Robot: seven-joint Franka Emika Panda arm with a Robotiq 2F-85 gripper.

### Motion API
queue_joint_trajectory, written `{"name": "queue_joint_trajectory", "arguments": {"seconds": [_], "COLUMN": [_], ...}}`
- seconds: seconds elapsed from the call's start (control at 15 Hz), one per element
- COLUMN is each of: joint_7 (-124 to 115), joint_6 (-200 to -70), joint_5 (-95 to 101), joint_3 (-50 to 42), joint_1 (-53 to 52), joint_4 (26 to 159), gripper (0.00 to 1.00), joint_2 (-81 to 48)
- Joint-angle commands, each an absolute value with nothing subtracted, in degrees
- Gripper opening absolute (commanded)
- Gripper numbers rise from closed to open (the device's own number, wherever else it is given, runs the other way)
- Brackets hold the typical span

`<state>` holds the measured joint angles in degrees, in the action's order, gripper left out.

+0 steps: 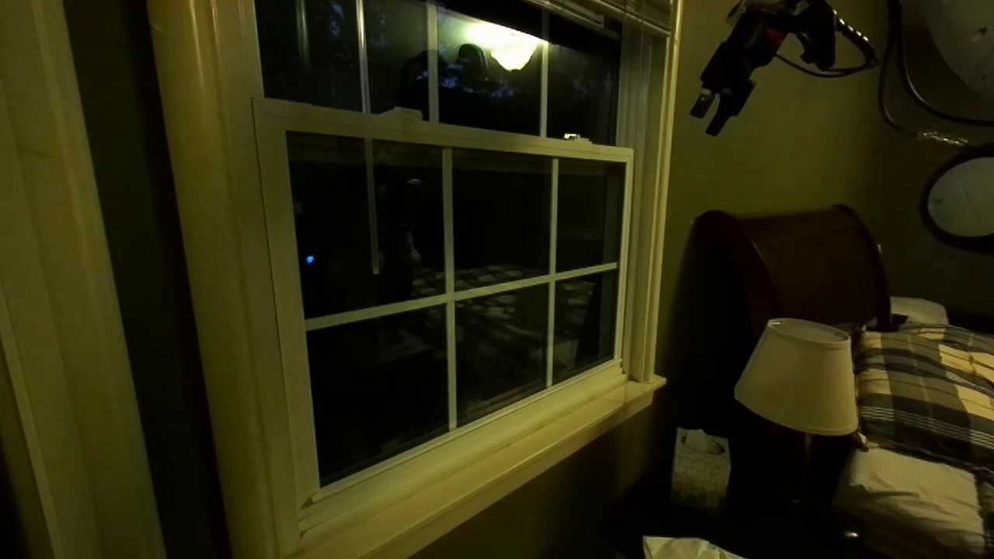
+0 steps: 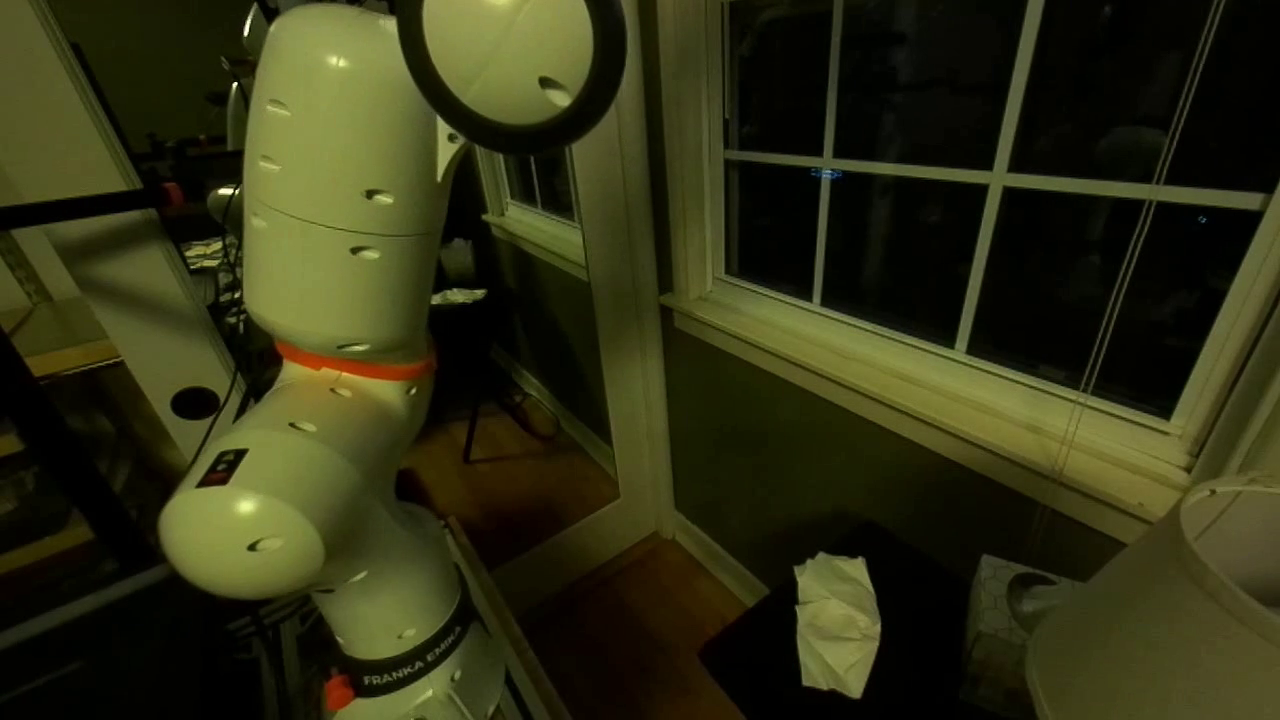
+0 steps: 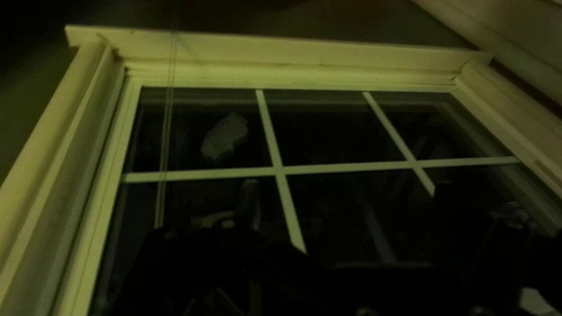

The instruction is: Push the right lock on the window to the left.

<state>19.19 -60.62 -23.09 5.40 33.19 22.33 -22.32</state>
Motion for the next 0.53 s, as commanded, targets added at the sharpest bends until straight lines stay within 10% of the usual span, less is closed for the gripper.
{"name": "queue_joint_trajectory", "arguments": {"seconds": [0.0,0.47], "joint_7": [5.72,-2.16], "joint_6": [-53.06,-53.02], "joint_5": [-26.59,-29.28], "joint_3": [6.68,6.73], "joint_1": [27.42,22.21], "joint_4": [24.23,23.65], "gripper": [1.00,1.00], "joint_2": [-19.96,-20.62]}}
